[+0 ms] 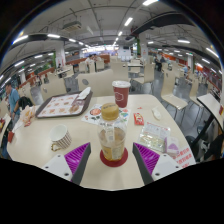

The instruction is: Pour water

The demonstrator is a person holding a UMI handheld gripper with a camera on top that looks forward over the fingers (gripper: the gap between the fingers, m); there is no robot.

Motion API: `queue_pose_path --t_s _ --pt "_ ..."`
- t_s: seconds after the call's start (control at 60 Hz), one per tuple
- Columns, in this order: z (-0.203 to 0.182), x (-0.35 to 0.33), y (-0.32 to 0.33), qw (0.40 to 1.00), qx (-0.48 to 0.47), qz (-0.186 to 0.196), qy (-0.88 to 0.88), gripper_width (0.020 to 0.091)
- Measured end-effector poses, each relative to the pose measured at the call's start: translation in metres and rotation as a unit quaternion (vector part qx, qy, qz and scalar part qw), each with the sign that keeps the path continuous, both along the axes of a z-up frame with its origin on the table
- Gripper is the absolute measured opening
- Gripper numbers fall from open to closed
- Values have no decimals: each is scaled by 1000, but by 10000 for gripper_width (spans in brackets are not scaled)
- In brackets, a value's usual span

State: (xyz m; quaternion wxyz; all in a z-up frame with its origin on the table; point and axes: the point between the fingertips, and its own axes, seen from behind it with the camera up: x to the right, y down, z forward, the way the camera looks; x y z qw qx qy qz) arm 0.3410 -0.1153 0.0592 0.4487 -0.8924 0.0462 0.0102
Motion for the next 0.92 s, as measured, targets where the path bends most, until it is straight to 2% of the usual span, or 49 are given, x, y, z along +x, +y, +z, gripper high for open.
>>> queue_pose_path --t_s 0.167,0.417,0.683,0.917 --pt "28 -14 -55 999 -44 -21 6 850" --pt "73 -42 -118 998 -40 -41 -32 853" --pt "96 -68 -157 998 -33 -32 -45 852" --pt "97 -69 -168 998 -34 -15 -49 851"
